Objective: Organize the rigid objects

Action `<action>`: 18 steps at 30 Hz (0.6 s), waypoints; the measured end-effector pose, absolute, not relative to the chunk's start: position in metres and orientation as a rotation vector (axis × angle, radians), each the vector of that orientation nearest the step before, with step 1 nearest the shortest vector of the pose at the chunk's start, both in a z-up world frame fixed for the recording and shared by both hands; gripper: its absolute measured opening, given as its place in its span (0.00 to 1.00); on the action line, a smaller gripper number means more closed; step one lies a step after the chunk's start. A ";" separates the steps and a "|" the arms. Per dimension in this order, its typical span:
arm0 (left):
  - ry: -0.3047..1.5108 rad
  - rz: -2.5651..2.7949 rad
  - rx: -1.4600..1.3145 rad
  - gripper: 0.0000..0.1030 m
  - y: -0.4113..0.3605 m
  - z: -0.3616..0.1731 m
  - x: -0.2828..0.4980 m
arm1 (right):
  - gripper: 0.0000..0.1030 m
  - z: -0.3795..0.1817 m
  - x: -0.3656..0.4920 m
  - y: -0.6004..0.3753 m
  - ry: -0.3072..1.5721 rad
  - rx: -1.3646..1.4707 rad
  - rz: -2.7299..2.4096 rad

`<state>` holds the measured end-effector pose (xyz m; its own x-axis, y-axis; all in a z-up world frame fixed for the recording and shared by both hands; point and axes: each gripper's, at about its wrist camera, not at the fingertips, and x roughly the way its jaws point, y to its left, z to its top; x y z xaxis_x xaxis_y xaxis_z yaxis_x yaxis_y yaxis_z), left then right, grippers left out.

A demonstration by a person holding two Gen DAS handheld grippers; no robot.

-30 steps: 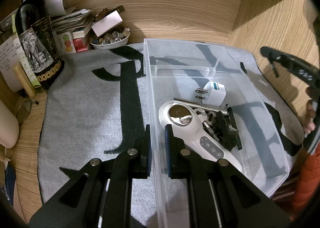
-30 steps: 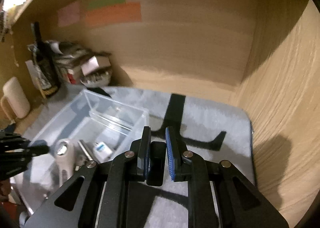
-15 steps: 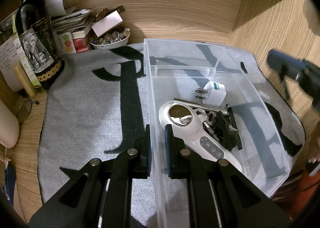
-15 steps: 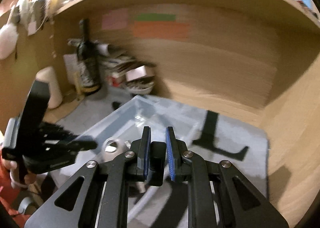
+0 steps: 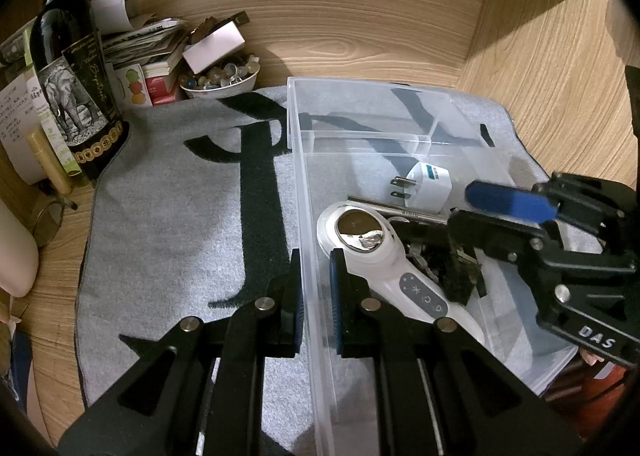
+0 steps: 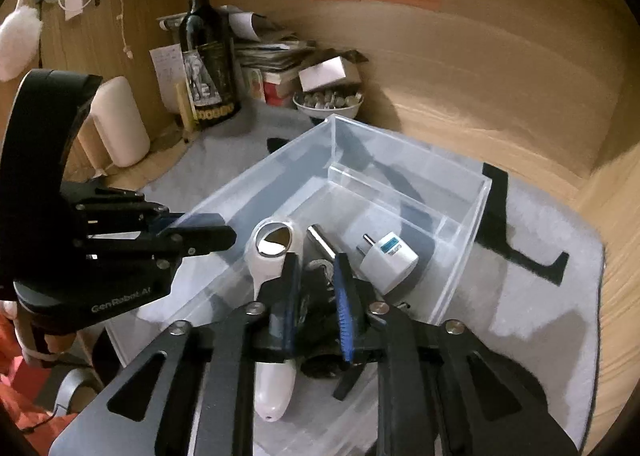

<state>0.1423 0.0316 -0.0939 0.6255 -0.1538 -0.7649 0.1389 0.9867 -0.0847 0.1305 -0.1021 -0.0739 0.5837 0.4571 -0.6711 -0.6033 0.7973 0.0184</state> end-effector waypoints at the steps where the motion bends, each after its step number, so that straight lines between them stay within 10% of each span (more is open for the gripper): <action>1: 0.879 -0.168 -0.018 0.09 0.032 -0.094 0.142 | 0.30 -0.073 0.130 -0.103 0.712 -0.215 0.623; 18: 0.747 -0.145 0.005 0.09 0.034 -0.051 0.121 | 0.61 -0.030 0.105 -0.136 0.559 -0.151 0.540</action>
